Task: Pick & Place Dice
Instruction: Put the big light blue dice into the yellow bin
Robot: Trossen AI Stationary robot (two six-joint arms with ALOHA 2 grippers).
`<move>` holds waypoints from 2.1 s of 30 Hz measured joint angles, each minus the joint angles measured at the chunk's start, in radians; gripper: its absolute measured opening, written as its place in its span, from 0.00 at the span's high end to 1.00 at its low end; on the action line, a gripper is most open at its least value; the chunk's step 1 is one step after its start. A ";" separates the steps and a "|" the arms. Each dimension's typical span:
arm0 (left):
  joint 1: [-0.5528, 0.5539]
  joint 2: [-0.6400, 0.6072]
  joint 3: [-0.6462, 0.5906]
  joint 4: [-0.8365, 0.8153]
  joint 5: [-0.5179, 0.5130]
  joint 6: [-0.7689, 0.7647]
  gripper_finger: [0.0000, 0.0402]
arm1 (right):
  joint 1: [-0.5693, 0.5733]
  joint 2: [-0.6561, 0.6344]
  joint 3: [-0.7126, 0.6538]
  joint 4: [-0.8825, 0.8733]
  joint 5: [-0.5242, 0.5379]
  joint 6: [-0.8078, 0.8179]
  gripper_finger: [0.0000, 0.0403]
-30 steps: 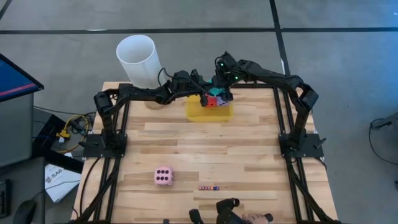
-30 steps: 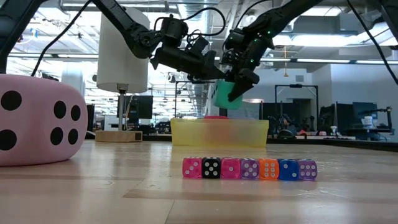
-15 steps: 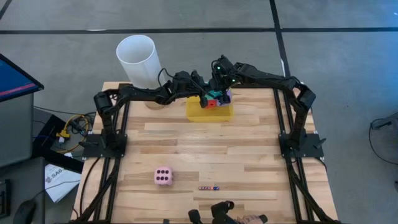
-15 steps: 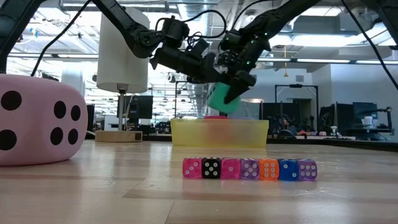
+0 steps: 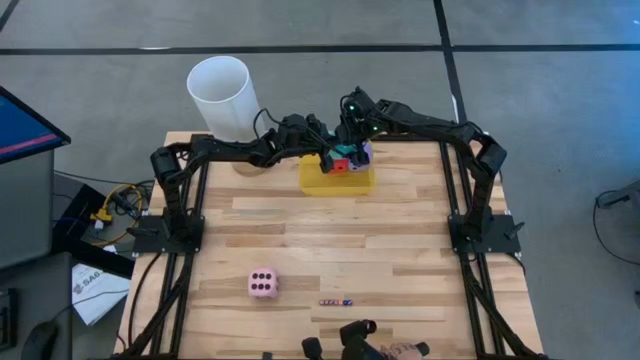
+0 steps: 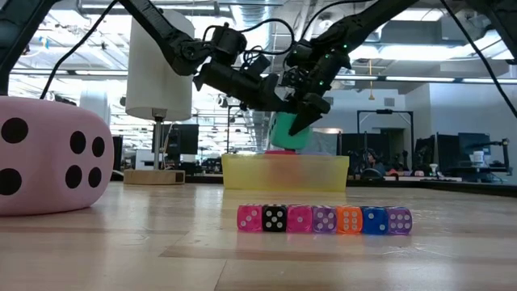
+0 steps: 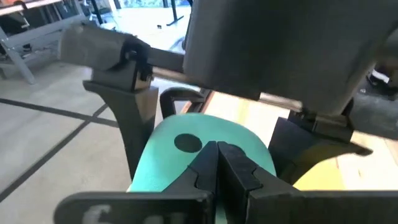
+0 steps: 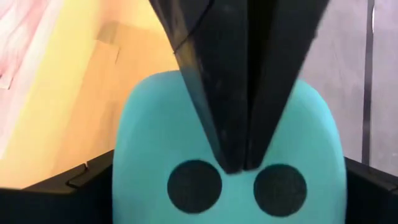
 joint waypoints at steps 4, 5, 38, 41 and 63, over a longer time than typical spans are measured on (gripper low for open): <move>0.000 0.000 0.000 -0.011 0.000 0.000 1.00 | -0.002 -0.001 0.000 0.012 -0.005 0.001 0.01; 0.000 0.000 0.000 -0.016 0.000 0.000 1.00 | -0.002 -0.001 0.000 0.013 -0.005 0.002 0.01; 0.004 0.001 0.000 -0.046 0.006 -0.001 1.00 | 0.011 -0.005 0.001 0.005 -0.005 0.019 0.01; 0.004 0.001 0.000 -0.054 0.004 -0.001 1.00 | 0.011 -0.005 0.001 0.003 -0.005 0.021 0.01; 0.008 0.006 -0.005 -0.120 -0.054 0.004 1.00 | 0.008 -0.011 0.141 -0.173 -0.008 0.021 0.01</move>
